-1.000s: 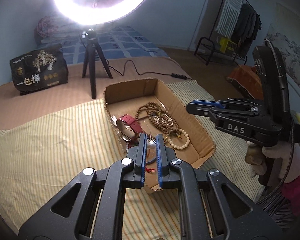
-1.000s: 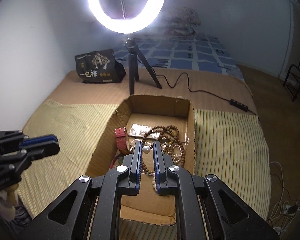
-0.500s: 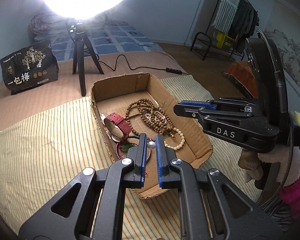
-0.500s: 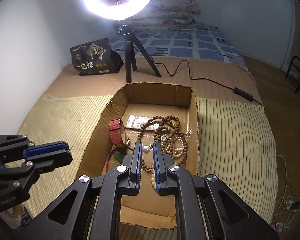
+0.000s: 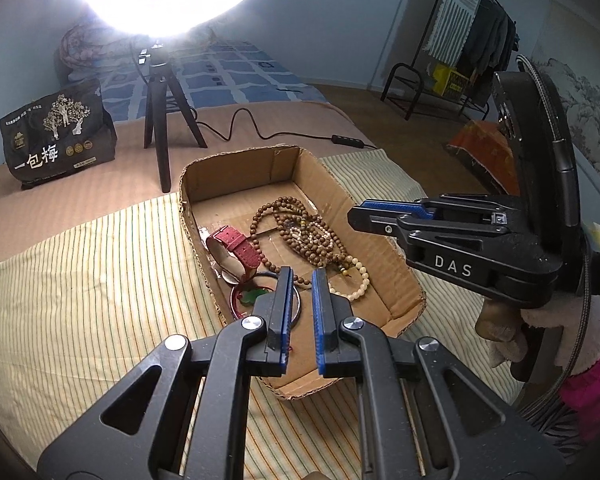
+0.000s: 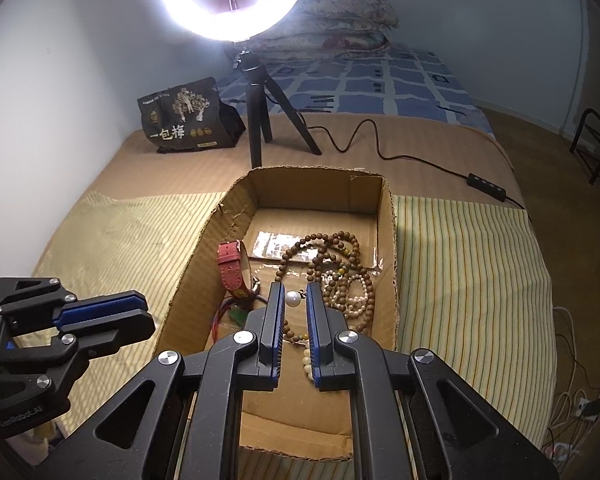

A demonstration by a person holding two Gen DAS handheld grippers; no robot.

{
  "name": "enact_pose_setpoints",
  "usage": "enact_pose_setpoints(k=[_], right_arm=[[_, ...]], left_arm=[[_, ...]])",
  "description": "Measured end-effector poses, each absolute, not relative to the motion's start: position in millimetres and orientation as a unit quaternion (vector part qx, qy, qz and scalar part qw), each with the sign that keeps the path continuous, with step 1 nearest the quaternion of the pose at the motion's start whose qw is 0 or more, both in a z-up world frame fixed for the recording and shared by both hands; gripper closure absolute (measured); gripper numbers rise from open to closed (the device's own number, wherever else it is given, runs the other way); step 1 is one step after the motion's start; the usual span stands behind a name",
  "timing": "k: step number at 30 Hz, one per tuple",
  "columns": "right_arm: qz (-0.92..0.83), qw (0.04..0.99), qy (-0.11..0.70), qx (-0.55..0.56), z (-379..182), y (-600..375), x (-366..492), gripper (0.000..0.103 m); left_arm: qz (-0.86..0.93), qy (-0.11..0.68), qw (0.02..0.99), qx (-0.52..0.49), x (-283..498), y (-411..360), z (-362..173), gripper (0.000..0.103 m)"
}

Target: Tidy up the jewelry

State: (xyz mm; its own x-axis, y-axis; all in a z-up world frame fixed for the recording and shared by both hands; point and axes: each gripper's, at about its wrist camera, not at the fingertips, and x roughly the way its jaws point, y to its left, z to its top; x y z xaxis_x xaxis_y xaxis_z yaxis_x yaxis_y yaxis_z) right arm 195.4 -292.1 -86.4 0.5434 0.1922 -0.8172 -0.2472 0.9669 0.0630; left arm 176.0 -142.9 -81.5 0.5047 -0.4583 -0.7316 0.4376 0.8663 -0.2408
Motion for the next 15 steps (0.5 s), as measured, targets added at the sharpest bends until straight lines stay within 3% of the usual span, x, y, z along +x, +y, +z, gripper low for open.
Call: enact_pose_setpoints(k=[4,6,7,8,9,12,15], right_arm=[[0.119,0.879,0.461,-0.032,-86.6,-292.6,195.3,0.093],[0.119,0.878,0.462,-0.033,-86.9,-293.1,195.2,0.087],[0.119,0.879,0.461,-0.033,-86.9,-293.0,194.8,0.083],[0.117,0.879,0.461,-0.035,-86.7,-292.9,194.4,0.081],[0.115,0.88,0.46,-0.037,-86.2,-292.9,194.4,0.076],[0.107,0.884,0.454,-0.04,-83.8,-293.5,192.8,0.059],[0.105,0.886,0.45,-0.041,-80.6,-294.0,192.2,0.057]], left_arm=[[-0.252,0.424,0.869,-0.012,176.4,-141.7,-81.0,0.096],[-0.25,0.425,0.87,-0.012,176.9,-140.9,-81.4,0.095],[-0.248,0.425,0.871,-0.012,176.4,-140.9,-81.4,0.088],[-0.246,0.424,0.871,-0.013,176.1,-140.5,-81.6,0.075],[-0.245,0.422,0.873,-0.014,175.4,-139.6,-81.2,0.069],[-0.242,0.42,0.875,-0.014,174.2,-137.5,-79.8,0.067],[-0.237,0.417,0.877,-0.016,174.1,-135.2,-78.1,0.067]])
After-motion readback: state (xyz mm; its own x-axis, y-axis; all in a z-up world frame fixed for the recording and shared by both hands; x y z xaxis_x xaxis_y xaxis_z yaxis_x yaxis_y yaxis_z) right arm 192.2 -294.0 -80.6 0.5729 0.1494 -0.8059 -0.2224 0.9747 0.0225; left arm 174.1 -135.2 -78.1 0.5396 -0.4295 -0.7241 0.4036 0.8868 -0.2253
